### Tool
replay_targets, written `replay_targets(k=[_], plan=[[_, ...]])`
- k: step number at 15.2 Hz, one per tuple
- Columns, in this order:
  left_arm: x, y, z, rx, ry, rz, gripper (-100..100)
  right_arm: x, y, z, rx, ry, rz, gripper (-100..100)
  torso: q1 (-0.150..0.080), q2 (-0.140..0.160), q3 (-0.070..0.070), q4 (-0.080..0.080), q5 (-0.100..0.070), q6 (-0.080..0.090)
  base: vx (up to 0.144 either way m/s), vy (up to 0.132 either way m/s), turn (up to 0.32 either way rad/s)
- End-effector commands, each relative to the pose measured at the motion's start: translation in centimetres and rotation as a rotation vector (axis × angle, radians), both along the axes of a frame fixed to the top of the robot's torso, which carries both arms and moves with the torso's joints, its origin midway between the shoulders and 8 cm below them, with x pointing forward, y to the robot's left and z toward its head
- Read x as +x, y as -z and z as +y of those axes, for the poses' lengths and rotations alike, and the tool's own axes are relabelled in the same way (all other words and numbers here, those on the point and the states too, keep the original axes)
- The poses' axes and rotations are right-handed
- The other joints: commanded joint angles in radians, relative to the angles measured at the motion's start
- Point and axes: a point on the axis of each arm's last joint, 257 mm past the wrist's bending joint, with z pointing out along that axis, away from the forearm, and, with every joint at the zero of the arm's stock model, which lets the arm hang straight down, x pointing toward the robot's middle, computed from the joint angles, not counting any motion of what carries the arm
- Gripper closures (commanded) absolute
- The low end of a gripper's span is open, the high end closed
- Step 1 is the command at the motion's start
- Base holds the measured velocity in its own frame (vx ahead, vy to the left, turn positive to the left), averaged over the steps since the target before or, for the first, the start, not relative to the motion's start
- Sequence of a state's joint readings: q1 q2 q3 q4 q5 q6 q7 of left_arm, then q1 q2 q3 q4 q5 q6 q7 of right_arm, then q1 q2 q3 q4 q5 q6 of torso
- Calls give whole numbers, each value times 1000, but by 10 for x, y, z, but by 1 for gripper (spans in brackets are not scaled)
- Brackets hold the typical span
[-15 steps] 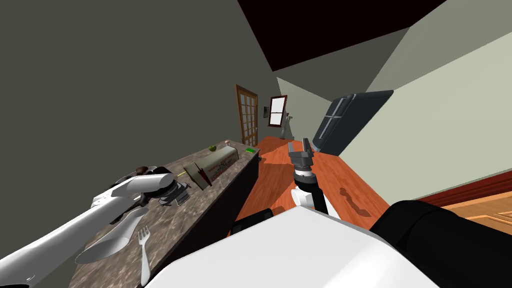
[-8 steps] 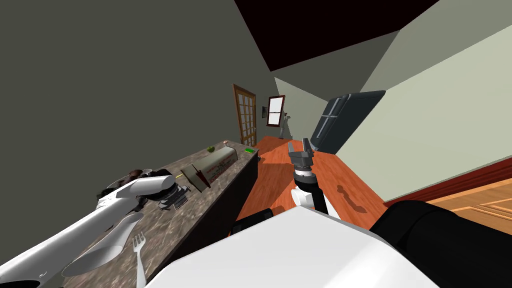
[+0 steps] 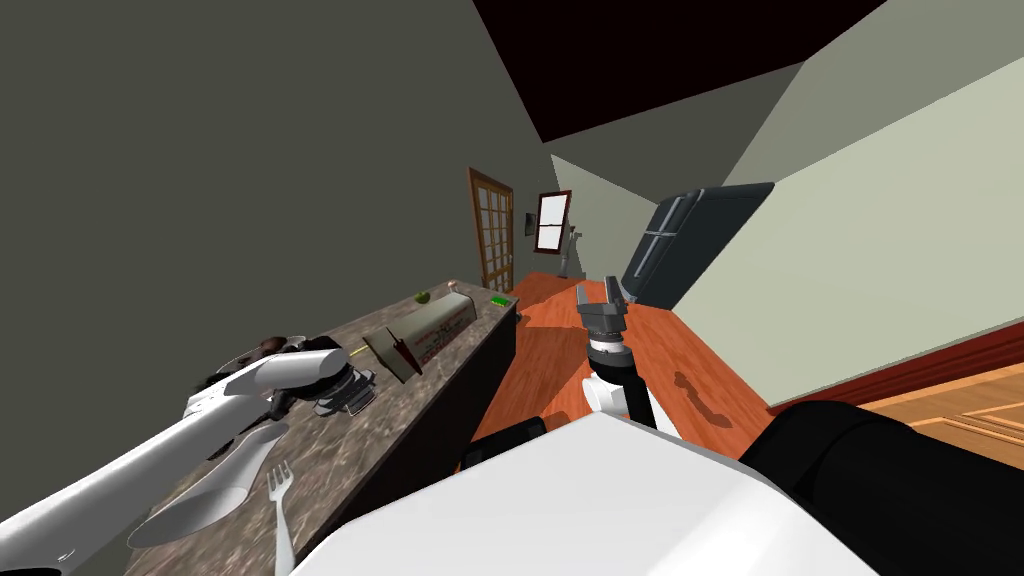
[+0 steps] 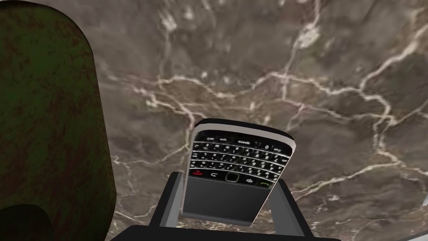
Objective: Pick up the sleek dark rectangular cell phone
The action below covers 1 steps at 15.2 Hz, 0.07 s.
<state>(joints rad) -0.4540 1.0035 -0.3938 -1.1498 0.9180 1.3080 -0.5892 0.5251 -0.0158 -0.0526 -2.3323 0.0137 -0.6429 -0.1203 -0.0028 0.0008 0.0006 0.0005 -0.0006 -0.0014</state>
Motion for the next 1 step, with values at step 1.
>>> replay_targets(k=[1], plan=[[0, 0, 0, 0, 0, 0, 100, 0, 0, 0, 0, 0, 0, 0, 0, 0, 0, 0, 0, 0, -8, -33, 35]])
